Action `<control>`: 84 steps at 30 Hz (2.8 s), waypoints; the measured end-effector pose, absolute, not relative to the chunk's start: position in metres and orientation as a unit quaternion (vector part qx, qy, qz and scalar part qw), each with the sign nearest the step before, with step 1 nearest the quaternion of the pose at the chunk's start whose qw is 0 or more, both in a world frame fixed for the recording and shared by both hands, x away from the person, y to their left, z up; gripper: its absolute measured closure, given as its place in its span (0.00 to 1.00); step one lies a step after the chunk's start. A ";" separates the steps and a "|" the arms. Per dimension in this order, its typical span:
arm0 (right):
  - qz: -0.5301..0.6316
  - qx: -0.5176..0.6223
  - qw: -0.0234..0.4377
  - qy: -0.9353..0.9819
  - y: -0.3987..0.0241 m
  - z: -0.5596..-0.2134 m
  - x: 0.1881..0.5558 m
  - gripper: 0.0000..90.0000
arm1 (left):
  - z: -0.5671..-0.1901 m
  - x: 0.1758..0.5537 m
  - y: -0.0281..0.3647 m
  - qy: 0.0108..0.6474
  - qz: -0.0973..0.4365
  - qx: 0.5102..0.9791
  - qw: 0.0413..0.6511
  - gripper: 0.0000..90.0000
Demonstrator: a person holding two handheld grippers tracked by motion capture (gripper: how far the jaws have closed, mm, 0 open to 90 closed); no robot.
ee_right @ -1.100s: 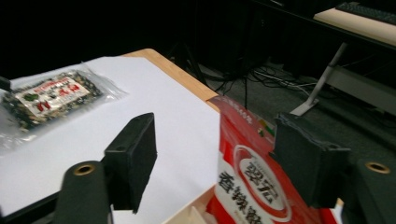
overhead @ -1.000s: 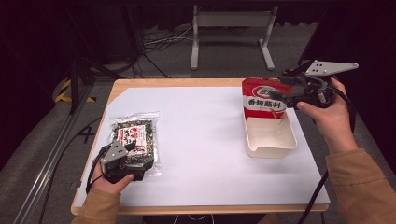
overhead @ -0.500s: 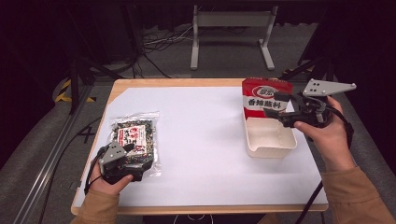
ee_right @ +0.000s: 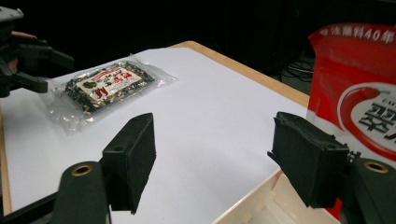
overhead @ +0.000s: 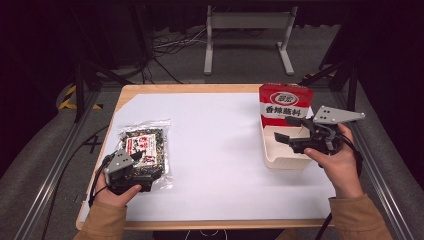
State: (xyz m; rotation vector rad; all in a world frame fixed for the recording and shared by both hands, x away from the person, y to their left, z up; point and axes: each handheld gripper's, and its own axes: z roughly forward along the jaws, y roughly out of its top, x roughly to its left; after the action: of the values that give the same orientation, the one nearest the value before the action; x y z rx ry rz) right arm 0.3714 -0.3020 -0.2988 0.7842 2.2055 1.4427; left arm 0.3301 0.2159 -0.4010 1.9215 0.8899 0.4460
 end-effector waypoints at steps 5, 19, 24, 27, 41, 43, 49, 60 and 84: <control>0.506 0.284 0.183 0.793 -0.301 -0.313 0.373 0.38 | -0.399 0.333 0.220 0.369 0.180 0.782 0.469 0.09; 0.494 0.275 0.173 0.807 -0.295 -0.338 0.372 0.48 | -0.388 0.347 0.241 0.384 0.177 0.782 0.457 0.09; 0.487 0.276 0.173 0.810 -0.294 -0.345 0.372 0.48 | -0.379 0.357 0.253 0.408 0.194 0.776 0.440 0.06; 0.488 0.276 0.172 0.810 -0.293 -0.345 0.372 0.48 | -0.377 0.362 0.257 0.418 0.202 0.771 0.435 0.05; 0.485 0.268 0.168 0.815 -0.285 -0.352 0.369 0.49 | -0.375 0.396 0.278 0.449 0.226 0.760 0.413 0.06; 0.483 0.266 0.167 0.817 -0.283 -0.353 0.369 0.49 | -0.375 0.398 0.279 0.446 0.225 0.761 0.414 0.09; 0.479 0.256 0.167 0.823 -0.277 -0.356 0.367 0.51 | -0.377 0.412 0.292 0.455 0.224 0.757 0.413 0.19; 0.478 0.246 0.162 0.827 -0.269 -0.361 0.363 0.51 | -0.377 0.436 0.308 0.489 0.223 0.753 0.378 0.38; 0.484 0.247 0.159 0.824 -0.264 -0.365 0.360 0.50 | -0.418 0.472 0.329 0.545 0.208 0.733 0.350 0.40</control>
State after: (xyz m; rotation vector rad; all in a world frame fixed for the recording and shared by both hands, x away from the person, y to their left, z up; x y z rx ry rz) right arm 0.3604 -0.2636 -0.3649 0.7059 2.3561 1.3820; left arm 0.4719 0.3292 -0.4181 1.8989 1.4118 0.5400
